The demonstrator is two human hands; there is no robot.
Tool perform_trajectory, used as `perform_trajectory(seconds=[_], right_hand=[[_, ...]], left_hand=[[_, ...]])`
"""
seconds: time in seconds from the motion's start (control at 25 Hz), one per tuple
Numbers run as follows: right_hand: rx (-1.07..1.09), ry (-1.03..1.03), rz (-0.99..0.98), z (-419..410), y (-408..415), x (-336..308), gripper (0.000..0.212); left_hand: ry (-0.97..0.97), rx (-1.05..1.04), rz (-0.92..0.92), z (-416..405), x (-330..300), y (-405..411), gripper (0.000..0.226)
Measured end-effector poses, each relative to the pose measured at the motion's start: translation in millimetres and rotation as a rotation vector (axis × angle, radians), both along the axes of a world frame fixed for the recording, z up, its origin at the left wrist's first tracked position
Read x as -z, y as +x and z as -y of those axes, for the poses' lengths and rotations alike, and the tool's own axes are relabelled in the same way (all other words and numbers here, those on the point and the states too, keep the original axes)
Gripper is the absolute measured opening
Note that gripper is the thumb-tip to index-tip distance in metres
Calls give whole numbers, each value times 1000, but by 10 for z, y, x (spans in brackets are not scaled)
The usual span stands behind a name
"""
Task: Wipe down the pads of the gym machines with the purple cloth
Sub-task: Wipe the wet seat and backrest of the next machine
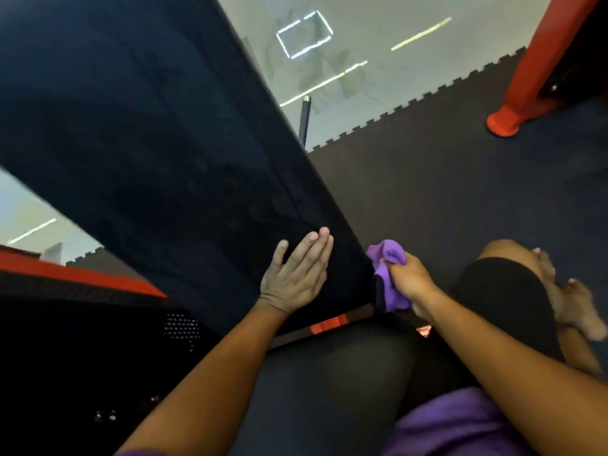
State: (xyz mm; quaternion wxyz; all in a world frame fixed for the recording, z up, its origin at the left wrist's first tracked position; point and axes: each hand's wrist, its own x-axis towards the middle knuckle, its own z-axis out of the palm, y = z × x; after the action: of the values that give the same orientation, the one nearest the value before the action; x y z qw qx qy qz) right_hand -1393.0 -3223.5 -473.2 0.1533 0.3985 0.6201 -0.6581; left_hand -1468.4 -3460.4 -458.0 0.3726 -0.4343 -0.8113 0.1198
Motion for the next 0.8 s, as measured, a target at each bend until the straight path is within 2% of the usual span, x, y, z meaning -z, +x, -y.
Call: perform_trajectory(seconds=[0.12, 0.24, 0.36, 0.44, 0.56, 0.64, 0.72, 0.8], right_hand=[[-85, 165, -192, 59, 208, -551, 21], [-203, 363, -479, 100, 254, -1176, 23], [-313, 548, -754, 232, 187, -1864, 47], [-373, 636, -956, 389, 67, -2325, 54], [-464, 824, -1286, 615, -405, -3110, 58], [-622, 974, -1479, 852, -830, -3749, 59], [-896, 1178, -1616, 1152, -1288, -4344, 60], [-1226, 1361, -1545, 1574, -1692, -4764, 59]], left_hand=[[36, -10, 74, -48, -125, 79, 70], [115, -22, 222, 14, -341, 213, 69], [401, -210, 137, 249, -774, 144, 68], [579, -371, 55, 524, -1097, 18, 67], [624, -446, 38, 772, -1333, -173, 71], [545, -441, 27, 865, -1294, -247, 77], [499, -432, 1, 895, -1235, -295, 78], [510, -420, -29, 912, -1163, -313, 75]])
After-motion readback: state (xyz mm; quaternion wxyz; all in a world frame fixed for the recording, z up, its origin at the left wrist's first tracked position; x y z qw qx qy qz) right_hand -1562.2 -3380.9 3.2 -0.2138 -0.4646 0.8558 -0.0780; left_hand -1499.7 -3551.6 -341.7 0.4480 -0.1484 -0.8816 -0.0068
